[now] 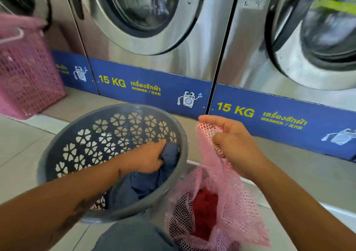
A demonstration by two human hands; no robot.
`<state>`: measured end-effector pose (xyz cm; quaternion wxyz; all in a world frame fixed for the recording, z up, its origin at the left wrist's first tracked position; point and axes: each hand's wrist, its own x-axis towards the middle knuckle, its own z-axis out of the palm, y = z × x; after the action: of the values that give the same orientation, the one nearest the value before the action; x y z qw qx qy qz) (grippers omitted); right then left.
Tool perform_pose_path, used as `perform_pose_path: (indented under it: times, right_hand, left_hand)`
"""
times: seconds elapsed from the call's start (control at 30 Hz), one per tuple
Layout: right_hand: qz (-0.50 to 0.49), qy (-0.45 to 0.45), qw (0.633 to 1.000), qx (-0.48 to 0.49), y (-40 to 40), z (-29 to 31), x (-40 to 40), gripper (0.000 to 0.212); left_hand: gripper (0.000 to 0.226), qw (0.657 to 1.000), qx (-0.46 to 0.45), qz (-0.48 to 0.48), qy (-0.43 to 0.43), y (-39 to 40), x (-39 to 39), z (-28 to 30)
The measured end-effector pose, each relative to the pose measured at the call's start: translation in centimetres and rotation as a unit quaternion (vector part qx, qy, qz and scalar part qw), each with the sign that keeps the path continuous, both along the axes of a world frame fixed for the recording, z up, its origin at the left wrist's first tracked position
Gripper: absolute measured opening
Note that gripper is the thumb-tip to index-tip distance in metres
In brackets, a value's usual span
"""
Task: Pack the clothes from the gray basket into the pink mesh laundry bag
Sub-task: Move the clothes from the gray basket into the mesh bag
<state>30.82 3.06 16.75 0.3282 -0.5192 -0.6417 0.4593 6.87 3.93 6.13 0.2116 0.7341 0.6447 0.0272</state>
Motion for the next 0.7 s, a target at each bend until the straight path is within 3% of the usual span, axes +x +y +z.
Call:
perform_pose_path:
  times: [0.13, 0.27, 0.4, 0.6, 0.7]
  right_hand:
    - [-0.026, 0.014, 0.999, 0.024, -2.2, 1.4, 2.6, 0.063]
    - [-0.061, 0.020, 0.996, 0.062, -3.0, 2.2, 4.9, 0.064]
    - [-0.109, 0.072, 0.990, 0.057, -3.5, 2.9, 7.1, 0.057]
    - [-0.122, 0.088, 0.987, 0.062, -4.1, 3.1, 9.4, 0.061]
    - [-0.124, 0.087, 0.987, 0.060, -4.2, 3.0, 10.2, 0.062]
  left_hand:
    - [0.026, 0.992, 0.120, 0.033, -0.033, -3.4, 3.7, 5.7]
    - [0.019, 0.954, 0.254, 0.049, -0.152, -6.4, 6.8, 11.3]
    - [0.022, 0.934, 0.290, 0.034, -0.206, -8.8, 11.0, 14.1]
    - [0.019, 0.880, 0.304, 0.093, -0.354, -9.8, 16.3, 11.2]
    - [0.011, 0.908, 0.251, 0.104, -0.319, -9.2, 18.5, 6.2]
